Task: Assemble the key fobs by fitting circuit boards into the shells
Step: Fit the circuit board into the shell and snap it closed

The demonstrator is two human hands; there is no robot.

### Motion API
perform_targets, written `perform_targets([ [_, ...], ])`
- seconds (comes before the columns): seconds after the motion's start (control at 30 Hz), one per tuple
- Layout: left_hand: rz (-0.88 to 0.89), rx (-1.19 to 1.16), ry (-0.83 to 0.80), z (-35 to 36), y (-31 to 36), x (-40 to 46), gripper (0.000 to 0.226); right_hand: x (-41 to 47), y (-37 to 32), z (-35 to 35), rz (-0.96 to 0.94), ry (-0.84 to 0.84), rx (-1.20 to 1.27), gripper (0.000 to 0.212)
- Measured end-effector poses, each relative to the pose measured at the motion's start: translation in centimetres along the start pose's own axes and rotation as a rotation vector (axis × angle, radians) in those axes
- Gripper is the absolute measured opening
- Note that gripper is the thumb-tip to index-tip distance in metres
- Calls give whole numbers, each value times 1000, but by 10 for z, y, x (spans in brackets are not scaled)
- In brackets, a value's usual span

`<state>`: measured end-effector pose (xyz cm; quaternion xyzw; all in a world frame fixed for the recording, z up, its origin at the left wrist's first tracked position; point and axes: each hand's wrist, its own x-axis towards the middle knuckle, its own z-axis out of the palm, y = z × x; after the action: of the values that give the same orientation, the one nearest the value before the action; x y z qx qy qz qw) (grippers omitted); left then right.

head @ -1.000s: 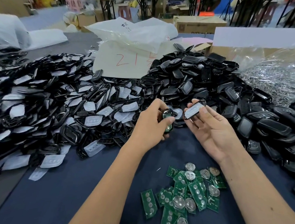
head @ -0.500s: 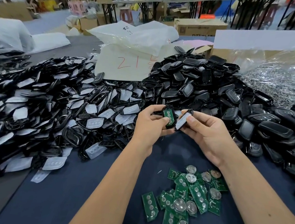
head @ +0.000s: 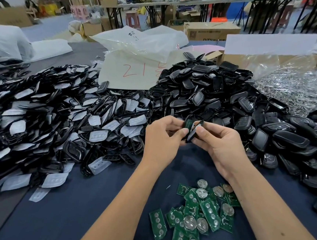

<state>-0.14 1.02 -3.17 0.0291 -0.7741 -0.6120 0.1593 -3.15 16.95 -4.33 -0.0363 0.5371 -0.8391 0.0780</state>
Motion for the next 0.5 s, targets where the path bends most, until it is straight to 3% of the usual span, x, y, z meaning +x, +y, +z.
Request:
perform_targets([
  [0.33,153,120,-86,6,2,-4,17,-2,-1,5,-38,59,-30,17],
  [0.5,255,308,-66,7,2,-6,26,-2,1,5,-91,146,-194,17],
])
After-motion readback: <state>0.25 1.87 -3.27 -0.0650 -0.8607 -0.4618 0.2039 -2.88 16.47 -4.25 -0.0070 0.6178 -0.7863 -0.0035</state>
